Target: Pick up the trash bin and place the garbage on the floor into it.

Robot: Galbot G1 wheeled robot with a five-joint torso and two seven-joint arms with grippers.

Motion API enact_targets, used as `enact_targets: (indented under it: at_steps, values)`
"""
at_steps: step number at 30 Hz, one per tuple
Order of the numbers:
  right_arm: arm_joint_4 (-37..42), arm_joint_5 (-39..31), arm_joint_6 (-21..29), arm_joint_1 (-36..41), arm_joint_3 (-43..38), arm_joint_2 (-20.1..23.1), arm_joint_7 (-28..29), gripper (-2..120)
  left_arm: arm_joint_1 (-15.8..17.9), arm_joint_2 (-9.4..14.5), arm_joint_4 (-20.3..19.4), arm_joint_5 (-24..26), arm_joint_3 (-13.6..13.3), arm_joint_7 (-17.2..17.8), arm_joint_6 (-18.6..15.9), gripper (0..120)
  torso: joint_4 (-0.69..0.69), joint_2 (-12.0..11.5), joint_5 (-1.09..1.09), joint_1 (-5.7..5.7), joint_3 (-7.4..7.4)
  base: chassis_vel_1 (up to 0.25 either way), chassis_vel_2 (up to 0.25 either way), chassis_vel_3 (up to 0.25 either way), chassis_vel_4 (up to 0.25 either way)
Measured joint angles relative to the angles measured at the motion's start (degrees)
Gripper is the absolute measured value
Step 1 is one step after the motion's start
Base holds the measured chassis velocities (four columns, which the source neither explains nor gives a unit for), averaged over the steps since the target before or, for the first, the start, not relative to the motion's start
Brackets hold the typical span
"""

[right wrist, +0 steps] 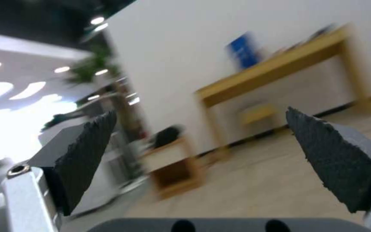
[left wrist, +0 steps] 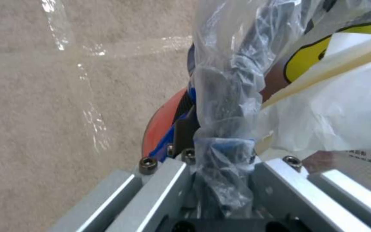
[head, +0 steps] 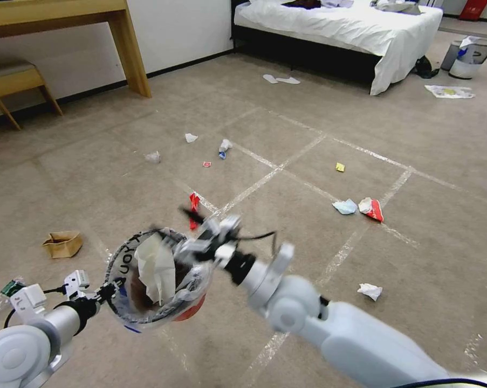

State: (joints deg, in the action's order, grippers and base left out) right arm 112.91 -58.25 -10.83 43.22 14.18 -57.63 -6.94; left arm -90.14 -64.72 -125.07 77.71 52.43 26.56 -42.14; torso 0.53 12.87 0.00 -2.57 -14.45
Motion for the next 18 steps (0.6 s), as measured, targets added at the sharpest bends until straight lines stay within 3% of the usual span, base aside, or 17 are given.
enact_targets:
  at_steps: [1, 3, 7, 9, 18]
  values:
    - [0.0, 0.0, 0.0, 0.0, 0.0, 0.0, 0.0, 100, 0.0, 0.0, 0.0, 0.0, 0.0, 0.0, 0.0, 1, 0.00, 0.0, 0.00, 0.00, 0.00, 0.000, 0.000, 0.000, 0.000]
    - [0.6, 2.6, -0.5, 4.8, -9.1, 1.0, 0.9, 100, 0.3, -0.7, 0.0, -1.7, 0.3, -0.4, 0.0, 1, 0.01, 0.0, 0.01, 0.00, 0.00, 0.000, 0.000, 0.000, 0.000]
    - [0.7, 5.4, -1.8, 8.1, -15.2, 1.2, 1.1, 100, 0.4, -1.2, 0.0, -3.2, 0.5, -0.8, 0.0, 1, 0.02, 0.0, 0.02, 0.00, 0.00, 0.000, 0.000, 0.000, 0.000]
    - [0.5, 12.7, -5.1, 14.1, -25.7, 1.1, 0.3, 100, 0.4, -2.5, 0.1, -5.6, 1.0, -1.5, 0.0, 1, 0.01, 0.0, 0.01, 0.00, 0.00, 0.000, 0.000, 0.000, 0.000]
    - [0.0, 22.8, -10.6, 23.8, -38.9, -1.5, 1.4, 100, -0.1, -4.0, 0.6, -8.6, 2.2, -2.3, 0.3, 1, 0.00, 0.0, 0.01, 0.00, 0.01, 0.000, 0.000, 0.000, 0.000]
